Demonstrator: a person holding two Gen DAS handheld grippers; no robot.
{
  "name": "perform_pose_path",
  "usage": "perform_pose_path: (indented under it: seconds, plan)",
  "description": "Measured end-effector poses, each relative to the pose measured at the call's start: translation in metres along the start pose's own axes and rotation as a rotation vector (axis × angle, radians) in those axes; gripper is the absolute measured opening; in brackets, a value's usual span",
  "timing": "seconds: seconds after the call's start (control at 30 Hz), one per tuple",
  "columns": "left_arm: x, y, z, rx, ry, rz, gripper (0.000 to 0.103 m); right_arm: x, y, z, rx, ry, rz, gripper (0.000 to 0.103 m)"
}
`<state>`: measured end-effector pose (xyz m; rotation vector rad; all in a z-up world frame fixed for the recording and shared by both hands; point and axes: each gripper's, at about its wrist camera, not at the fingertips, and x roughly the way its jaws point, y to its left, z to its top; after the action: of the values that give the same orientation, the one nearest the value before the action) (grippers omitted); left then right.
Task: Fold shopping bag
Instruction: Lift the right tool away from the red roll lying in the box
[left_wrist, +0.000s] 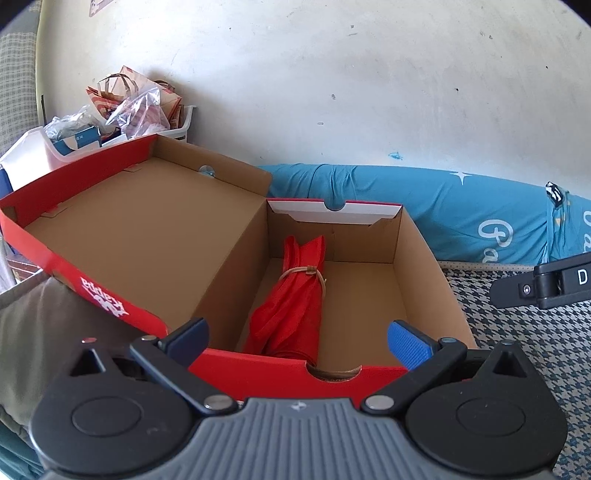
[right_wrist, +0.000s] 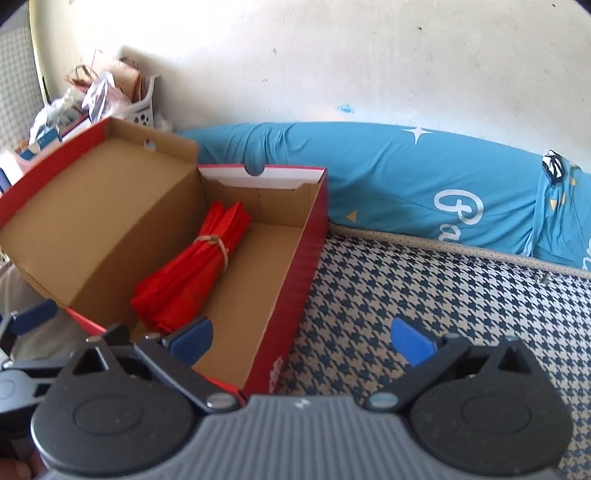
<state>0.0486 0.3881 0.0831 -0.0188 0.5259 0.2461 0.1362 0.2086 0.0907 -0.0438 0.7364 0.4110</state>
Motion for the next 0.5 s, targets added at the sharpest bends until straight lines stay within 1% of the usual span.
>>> perform_pose_path:
  seconds: [0.1, 0.33, 0.5]
  plan:
    - [0.0, 0.0, -0.001, 0.013, 0.006, -0.001, 0.103, 0.004, 0.005, -0.002, -0.029, 0.015, -0.028, 0.103]
    - [-0.004, 0.007, -0.004, 0.011, 0.005, -0.009, 0.103, 0.011, 0.009, -0.006, -0.022, 0.053, -0.044, 0.103]
    - [-0.006, 0.014, -0.007, 0.005, 0.0, -0.007, 0.103, 0.007, 0.017, -0.01, -0.039, 0.034, -0.055, 0.103]
